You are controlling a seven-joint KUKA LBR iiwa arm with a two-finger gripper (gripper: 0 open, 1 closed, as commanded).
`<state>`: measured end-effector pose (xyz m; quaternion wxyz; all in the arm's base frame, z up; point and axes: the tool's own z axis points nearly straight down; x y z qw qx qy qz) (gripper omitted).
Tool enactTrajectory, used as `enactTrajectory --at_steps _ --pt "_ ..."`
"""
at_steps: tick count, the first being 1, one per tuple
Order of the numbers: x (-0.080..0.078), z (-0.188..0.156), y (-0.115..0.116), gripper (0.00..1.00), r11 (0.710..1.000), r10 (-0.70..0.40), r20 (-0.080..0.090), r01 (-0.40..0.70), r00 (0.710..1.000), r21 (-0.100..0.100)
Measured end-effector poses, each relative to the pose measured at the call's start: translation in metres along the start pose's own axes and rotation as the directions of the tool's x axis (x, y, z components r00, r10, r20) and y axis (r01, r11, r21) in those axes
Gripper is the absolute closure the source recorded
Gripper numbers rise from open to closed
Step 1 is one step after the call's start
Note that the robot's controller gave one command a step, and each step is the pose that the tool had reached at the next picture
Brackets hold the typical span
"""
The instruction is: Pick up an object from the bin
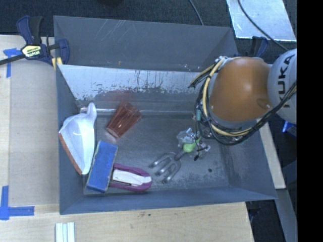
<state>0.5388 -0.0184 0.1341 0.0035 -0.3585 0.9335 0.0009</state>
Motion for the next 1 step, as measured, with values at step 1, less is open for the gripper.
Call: enactTrajectory --at_steps 1 --pt "-0.0001 -0.0129 0.0 1.0 1.0 0.003 0.001 -0.003 1.0 0.0"
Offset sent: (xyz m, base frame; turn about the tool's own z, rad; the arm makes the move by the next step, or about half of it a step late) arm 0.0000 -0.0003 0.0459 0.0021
